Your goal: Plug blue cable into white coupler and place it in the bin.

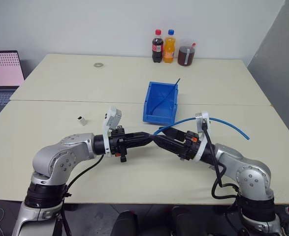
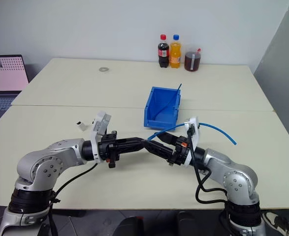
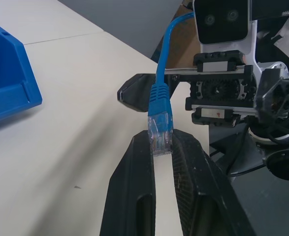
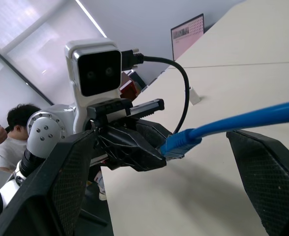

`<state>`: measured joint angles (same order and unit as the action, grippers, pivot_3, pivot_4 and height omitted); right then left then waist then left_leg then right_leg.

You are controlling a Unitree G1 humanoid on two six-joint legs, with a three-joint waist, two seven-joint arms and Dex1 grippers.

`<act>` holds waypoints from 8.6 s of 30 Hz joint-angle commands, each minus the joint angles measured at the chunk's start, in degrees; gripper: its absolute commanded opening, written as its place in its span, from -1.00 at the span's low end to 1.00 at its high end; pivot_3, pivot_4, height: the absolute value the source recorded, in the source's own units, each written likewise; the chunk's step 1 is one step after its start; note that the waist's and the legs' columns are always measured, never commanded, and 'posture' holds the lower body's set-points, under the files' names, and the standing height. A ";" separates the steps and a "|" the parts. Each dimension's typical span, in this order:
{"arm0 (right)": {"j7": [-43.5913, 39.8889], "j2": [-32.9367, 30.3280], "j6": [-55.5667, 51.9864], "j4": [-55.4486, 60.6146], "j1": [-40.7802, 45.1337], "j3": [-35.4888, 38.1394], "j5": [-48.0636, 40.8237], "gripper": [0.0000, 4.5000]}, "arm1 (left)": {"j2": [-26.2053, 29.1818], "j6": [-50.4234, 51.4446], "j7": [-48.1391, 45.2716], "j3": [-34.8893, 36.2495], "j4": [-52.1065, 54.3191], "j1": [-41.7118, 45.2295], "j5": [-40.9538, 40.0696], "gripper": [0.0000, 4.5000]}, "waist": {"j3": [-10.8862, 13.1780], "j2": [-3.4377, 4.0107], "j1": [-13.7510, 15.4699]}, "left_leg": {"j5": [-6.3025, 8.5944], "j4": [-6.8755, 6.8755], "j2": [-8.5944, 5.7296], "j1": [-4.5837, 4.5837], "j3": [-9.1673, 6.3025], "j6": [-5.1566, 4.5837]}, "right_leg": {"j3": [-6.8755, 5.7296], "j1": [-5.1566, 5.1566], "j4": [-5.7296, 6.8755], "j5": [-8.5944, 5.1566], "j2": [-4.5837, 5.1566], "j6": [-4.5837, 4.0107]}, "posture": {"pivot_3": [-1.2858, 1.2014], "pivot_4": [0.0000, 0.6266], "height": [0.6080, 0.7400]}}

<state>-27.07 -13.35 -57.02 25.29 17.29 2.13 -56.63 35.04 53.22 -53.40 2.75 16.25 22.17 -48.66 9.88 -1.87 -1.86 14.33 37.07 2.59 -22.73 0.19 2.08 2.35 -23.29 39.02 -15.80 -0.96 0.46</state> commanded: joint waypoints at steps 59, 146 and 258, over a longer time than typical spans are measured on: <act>-5.78 -7.17 6.83 -4.57 0.76 -2.17 3.38 -0.94 | -10.31 -12.80 43.51 9.42 4.30 -15.13 29.76 1.00 | 0.05 -0.01 0.35 | 0.01 -0.02 0.07 -0.12 0.04 -0.01 | 0.08 -0.11 -0.09 0.04 0.17 0.09 | 0.03 -0.52 1.00; -10.45 -19.27 13.21 7.47 -7.90 -9.31 16.90 -0.94 | 14.10 -38.16 -17.11 -20.66 -12.19 3.76 37.74 -0.65 | 0.14 -0.16 0.12 | -0.04 -0.09 -0.07 -0.09 0.19 0.18 | -0.07 -0.11 -0.08 -0.01 0.00 -0.02 | 0.03 -0.52 1.00; -27.87 -0.79 21.60 -25.65 13.03 -41.89 53.78 -0.94 | 3.64 -41.89 -25.27 -25.42 -20.91 5.21 47.94 -0.65 | -2.36 0.71 0.10 | -0.01 -0.09 -0.12 0.47 0.22 0.09 | 0.05 0.24 0.02 -0.05 -0.09 -0.07 | 0.03 -0.52 1.00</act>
<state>-52.59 -15.02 -31.91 3.75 32.64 -32.25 -4.09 40.59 11.14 -78.63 -20.19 -6.36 28.16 -0.82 7.52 -1.16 -1.76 14.33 36.95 2.47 -22.12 0.45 2.15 2.42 -22.96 39.04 -15.86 -1.06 0.38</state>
